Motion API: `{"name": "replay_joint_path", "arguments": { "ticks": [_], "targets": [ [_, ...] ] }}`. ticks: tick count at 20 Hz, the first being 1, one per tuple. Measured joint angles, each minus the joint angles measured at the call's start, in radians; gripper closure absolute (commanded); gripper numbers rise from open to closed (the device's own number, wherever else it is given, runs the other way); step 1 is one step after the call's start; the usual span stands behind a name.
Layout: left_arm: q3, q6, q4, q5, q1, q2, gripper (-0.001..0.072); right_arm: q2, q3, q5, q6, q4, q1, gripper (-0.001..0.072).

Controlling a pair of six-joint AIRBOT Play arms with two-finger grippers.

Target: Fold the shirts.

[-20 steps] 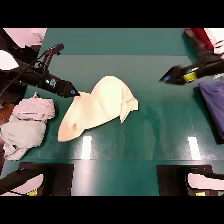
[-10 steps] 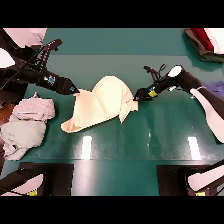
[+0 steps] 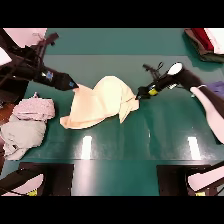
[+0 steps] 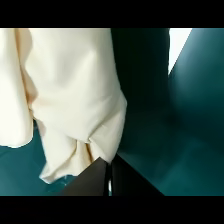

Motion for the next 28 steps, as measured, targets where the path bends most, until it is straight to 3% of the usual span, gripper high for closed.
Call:
{"name": "replay_joint_path", "arguments": {
  "ticks": [8,12,17,23,28],
  "targets": [
    [0.52,-0.01,0.0,-0.006,0.0,0.052,0.0684,0.412,0.297,-0.05,0.01,0.0,-0.285,0.0696],
    [0.653,-0.01,-0.006,0.016,0.0,0.116,0.0684,0.567,0.475,-0.113,0.01,0.002,-0.369,0.0696],
    [0.694,-0.021,-0.037,0.056,0.0,0.214,0.0684,0.721,0.595,-0.179,0.006,0.002,-0.47,0.0696],
    [0.691,-0.051,-0.232,0.043,0.0,0.273,0.0685,0.837,0.622,-0.207,0.0,0.001,-0.631,0.0698],
    [0.438,-0.103,-0.118,-0.038,0.0,0.276,0.0685,0.735,0.625,-0.12,0.013,0.05,-0.599,0.0699]
  ]
}}
